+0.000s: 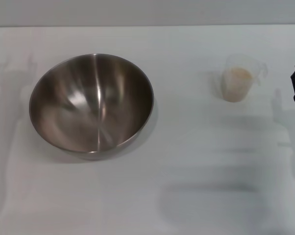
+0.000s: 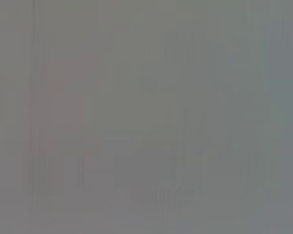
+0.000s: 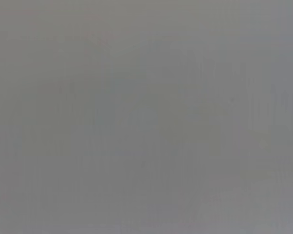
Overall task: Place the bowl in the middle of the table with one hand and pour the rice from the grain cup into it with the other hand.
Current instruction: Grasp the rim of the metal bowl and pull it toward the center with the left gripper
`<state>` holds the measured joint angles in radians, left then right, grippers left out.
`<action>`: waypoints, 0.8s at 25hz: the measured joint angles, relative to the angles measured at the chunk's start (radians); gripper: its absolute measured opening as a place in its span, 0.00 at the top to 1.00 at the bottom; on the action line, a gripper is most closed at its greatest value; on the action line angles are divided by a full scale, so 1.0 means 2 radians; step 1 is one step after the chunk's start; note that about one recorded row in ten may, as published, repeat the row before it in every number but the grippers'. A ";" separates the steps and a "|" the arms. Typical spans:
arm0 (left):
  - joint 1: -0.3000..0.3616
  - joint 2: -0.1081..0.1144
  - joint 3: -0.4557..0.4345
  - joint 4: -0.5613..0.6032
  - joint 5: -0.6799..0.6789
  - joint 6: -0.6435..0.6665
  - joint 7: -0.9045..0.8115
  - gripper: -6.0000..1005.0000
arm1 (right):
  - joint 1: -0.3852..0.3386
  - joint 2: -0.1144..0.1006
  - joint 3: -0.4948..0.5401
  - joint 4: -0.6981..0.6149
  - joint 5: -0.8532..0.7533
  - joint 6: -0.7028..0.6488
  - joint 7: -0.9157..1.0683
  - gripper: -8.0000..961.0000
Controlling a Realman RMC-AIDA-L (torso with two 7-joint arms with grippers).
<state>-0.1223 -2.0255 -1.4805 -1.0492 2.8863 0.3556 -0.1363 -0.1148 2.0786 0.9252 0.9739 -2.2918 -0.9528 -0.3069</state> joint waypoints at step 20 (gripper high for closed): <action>-0.074 -0.017 -0.104 -0.254 -0.035 -0.569 0.108 0.49 | 0.012 0.000 0.004 -0.014 0.000 0.000 0.001 0.40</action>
<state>-0.2705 -2.0596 -1.6884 -1.5568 2.8154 -0.7825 0.0791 -0.0909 2.0785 0.9327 0.9463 -2.2918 -0.9525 -0.3052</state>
